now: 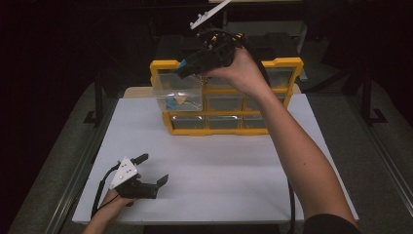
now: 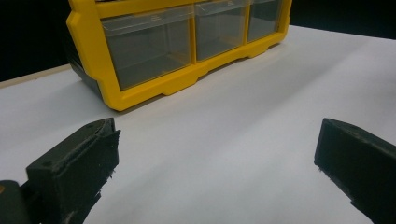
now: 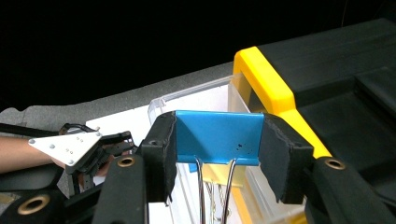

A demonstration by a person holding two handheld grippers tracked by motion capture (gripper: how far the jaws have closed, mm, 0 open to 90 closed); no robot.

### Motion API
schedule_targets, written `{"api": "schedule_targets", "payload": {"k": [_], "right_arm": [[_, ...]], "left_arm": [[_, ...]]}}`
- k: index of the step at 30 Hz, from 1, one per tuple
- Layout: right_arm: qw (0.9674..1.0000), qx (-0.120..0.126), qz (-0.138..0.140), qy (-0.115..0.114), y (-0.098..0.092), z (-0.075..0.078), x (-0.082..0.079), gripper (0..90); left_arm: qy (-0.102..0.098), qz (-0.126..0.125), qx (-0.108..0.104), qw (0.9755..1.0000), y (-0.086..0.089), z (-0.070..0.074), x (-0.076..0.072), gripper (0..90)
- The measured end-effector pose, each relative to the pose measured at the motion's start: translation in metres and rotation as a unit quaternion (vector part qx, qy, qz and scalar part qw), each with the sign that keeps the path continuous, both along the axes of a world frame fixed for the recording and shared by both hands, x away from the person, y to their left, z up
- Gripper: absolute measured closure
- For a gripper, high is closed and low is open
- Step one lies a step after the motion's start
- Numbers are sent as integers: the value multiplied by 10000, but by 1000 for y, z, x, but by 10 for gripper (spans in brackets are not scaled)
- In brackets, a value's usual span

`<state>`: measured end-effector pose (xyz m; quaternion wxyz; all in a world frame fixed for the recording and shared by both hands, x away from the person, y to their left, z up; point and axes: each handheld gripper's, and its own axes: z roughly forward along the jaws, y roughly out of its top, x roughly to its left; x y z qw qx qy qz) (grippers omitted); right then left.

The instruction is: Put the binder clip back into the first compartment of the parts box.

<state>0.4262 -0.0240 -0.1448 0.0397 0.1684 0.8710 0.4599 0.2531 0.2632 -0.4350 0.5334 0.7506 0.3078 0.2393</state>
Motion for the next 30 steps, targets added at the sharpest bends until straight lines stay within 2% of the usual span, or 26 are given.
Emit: {"api": "schedule_targets", "payload": {"k": [1,8,13,16,18,25,28,30], "right_arm": [[9999,-11,61,-87,2,-1,2,492],[9999,-74,89,-94,13,-7,8,492],[9998,-156,74,-62,18,-11,11,491],[9999,-158,35,61,21,-14,11,491],[9996,-248,83,-59,21,-17,15,491],[9993,-350,87,-16,24,-22,15,491],[9991,-410,120,-67,24,-24,17,491],[9992,-389,88,13,24,-25,15,491]], "left_arm": [[4,-1,-3,10000,0,0,0,0],[-5,-11,-9,10000,0,0,0,0],[-30,-23,29,10000,0,1,0,0],[-12,-17,32,10000,0,1,0,0],[-1,-19,50,10000,0,1,0,0],[-7,-20,35,10000,0,1,0,0],[-11,-27,45,10000,1,1,0,0],[-13,-29,42,10000,1,1,0,0]]}}
